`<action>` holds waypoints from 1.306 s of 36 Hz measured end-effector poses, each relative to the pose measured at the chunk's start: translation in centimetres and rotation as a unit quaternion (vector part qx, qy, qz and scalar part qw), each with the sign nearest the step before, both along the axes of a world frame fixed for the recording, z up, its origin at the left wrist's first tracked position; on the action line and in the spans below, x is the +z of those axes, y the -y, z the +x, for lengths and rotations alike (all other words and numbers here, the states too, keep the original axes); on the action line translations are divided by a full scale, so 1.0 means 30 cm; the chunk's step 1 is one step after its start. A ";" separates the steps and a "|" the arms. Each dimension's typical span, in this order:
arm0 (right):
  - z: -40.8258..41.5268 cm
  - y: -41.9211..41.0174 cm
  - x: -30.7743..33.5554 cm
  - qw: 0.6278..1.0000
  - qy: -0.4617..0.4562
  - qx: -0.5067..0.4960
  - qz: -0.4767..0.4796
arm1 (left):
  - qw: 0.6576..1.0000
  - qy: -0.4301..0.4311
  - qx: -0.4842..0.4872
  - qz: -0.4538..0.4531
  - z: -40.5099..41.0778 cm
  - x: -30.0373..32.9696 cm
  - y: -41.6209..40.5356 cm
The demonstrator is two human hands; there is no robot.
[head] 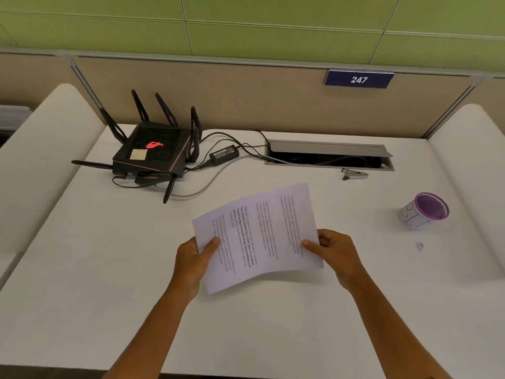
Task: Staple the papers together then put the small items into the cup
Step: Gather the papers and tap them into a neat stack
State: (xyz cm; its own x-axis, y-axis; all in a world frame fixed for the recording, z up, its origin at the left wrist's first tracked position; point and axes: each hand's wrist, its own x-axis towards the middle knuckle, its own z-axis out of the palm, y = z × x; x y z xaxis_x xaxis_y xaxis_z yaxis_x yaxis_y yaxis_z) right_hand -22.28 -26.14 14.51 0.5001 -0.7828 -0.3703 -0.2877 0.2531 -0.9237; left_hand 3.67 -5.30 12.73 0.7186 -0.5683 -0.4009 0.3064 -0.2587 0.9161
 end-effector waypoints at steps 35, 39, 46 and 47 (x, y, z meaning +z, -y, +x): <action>0.188 -0.204 0.095 0.982 0.081 -0.158 0.059 | 0.970 -0.226 0.029 -0.084 -0.082 -0.068 -0.177; 0.182 -0.204 0.098 0.992 0.040 -0.112 0.040 | 0.982 -0.160 -0.097 -0.041 0.014 -0.017 -0.154; 0.194 -0.251 0.097 0.997 0.019 -0.069 0.027 | 0.989 -0.071 -0.125 -0.033 0.106 0.076 -0.016; 0.199 -0.258 0.098 0.997 0.017 -0.067 0.025 | 0.989 -0.066 -0.125 -0.035 0.115 0.084 -0.002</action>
